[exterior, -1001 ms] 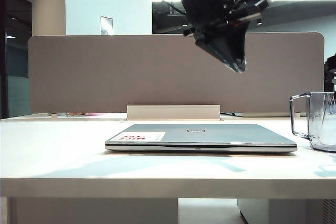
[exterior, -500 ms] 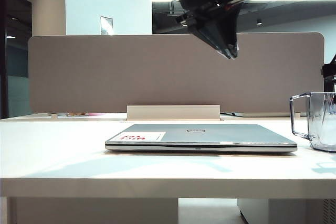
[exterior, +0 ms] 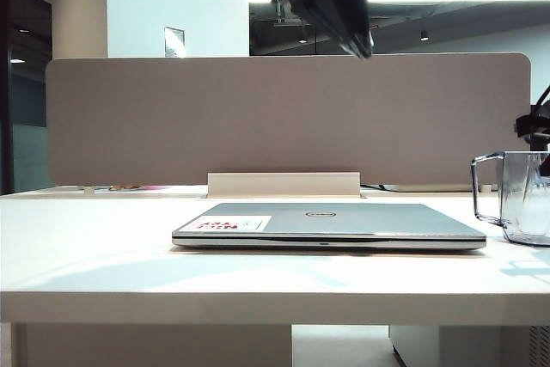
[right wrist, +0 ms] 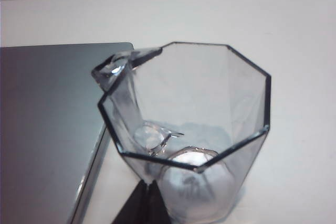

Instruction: Pick up the water cup and place it on the right side of the laptop.

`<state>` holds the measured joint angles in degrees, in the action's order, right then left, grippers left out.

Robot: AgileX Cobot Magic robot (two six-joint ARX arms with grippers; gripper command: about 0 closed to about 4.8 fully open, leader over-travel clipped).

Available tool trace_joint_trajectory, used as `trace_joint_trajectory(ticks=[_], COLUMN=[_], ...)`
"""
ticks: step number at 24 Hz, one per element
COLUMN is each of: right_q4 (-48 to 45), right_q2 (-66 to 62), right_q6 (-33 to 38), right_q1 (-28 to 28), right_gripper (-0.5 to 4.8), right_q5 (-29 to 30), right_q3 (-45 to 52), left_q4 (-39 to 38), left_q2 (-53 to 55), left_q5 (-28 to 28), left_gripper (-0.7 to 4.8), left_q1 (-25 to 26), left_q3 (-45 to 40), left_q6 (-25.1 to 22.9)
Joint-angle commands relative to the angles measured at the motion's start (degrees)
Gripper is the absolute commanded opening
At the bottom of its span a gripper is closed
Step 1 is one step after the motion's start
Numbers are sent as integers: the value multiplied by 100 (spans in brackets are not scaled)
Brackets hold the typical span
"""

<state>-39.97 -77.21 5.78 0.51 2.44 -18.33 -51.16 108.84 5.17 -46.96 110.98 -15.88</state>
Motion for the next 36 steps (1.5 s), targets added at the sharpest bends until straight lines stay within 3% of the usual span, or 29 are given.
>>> trace_joint_trajectory(ticks=[1,6,19,25,30,32,36], right_q4=[-114,-450,-223,870,1532,1722,1681], right_q2=[-55,-94,-341,284,761,802,717], right_q6=[0,-2,-302,-623,-570,-579,-584], right_q1=[-7,-136,-446,-446,-262,79,404], right_gripper=[-8,-8,-8,-8,-8,-8,-8], right_q5=[-448,-647,-684,-793,-389,125,219], right_q3=[-98,-131,-391,-389,-389,-389,-389], left_q4=[-157,-341,-621,-619,-459,-396,-402], left_q2=[-247,-457,-496,-498,-496,-496,-496], left_q5=[37,46,7,227,903,909,905], left_gripper=[-3,-3,-3,-3,-3,-3,-3], left_q1=[122,254,546,1049,1480,1620,1646], left_q3=[24,24,24,24,24,24,24], left_q6=[-26,-42,-367,-369,-363,-363,-365])
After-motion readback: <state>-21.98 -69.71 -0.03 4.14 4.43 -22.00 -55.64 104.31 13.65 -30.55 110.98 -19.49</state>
